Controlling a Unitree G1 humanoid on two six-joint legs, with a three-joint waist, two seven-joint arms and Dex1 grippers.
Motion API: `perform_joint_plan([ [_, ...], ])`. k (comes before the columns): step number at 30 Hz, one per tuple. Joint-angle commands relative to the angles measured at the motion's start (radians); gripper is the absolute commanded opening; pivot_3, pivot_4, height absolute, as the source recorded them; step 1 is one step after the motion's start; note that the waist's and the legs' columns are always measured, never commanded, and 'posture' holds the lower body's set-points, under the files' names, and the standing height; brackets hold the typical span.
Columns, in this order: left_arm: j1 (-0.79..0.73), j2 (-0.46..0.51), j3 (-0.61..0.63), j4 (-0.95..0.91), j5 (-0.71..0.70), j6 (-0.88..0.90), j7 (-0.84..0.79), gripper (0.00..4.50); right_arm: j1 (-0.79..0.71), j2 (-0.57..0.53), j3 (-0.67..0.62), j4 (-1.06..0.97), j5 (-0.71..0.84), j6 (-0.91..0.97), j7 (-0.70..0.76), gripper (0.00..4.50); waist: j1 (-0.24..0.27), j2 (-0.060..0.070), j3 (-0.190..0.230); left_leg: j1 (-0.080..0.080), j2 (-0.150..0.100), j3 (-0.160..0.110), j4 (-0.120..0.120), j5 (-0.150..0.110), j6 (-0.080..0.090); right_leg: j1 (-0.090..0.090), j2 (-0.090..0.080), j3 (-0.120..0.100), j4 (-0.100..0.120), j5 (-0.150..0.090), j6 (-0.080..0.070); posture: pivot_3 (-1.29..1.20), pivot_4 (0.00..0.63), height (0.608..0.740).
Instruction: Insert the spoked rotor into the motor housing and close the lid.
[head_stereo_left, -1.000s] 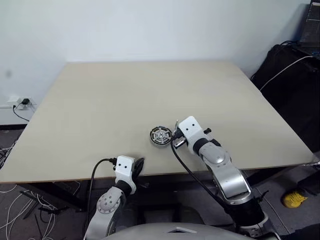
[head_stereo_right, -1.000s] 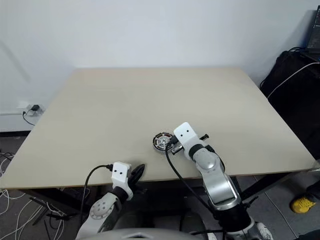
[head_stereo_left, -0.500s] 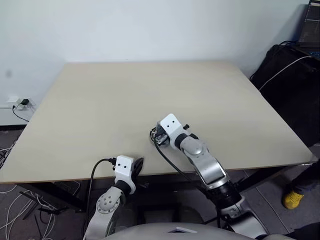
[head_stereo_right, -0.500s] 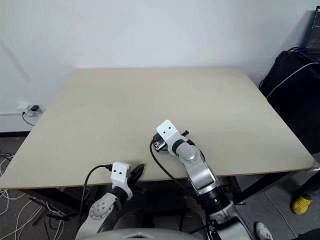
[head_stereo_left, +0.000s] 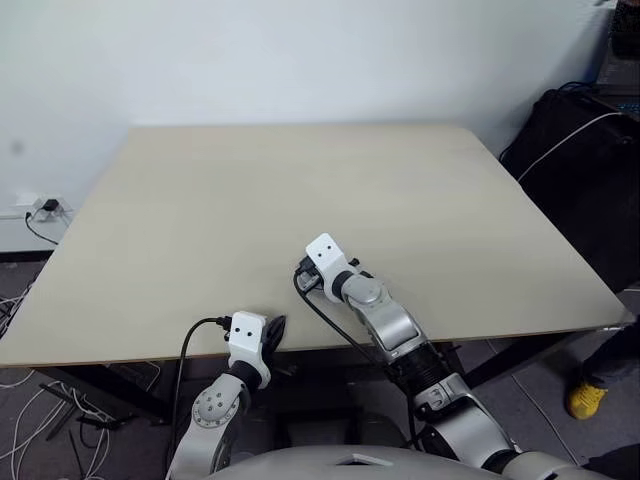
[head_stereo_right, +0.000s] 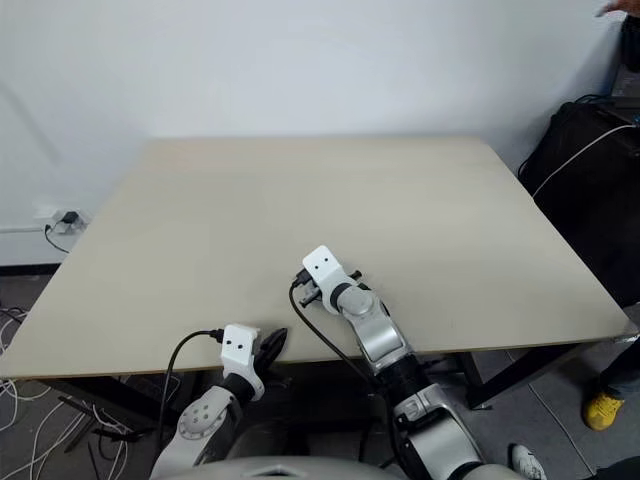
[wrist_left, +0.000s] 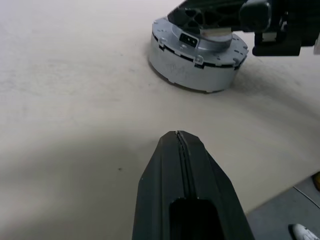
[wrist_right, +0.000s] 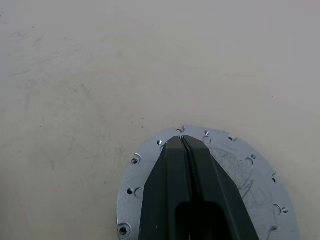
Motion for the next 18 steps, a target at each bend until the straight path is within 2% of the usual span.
perform_joint_plan([
  [1,-0.013,0.003,0.004,-0.007,-0.008,-0.030,-0.010,0.00,0.037,0.003,-0.020,-0.028,0.023,-0.019,0.010,0.04,0.001,0.000,0.000,0.000,0.000,0.000,0.000,0.000,0.000,0.000,0.000,0.000,0.000,-0.001,0.001,0.00,0.000,0.740],
  [12,-0.031,-0.003,0.014,0.073,-0.005,-0.083,-0.024,0.00,0.221,-0.076,-0.093,-0.387,0.084,-0.324,0.036,0.04,0.004,0.002,0.003,-0.001,0.000,0.000,-0.001,0.000,0.000,-0.001,0.000,0.000,-0.001,-0.002,0.003,0.00,0.000,0.740],
  [18,-0.041,-0.015,0.006,0.162,0.004,-0.150,-0.032,0.00,0.299,-0.078,-0.135,-0.430,0.130,-0.291,0.025,0.04,0.003,0.001,0.004,-0.001,0.000,0.000,-0.001,0.000,0.000,-0.001,0.000,0.001,-0.001,-0.002,0.003,0.00,0.000,0.740],
])
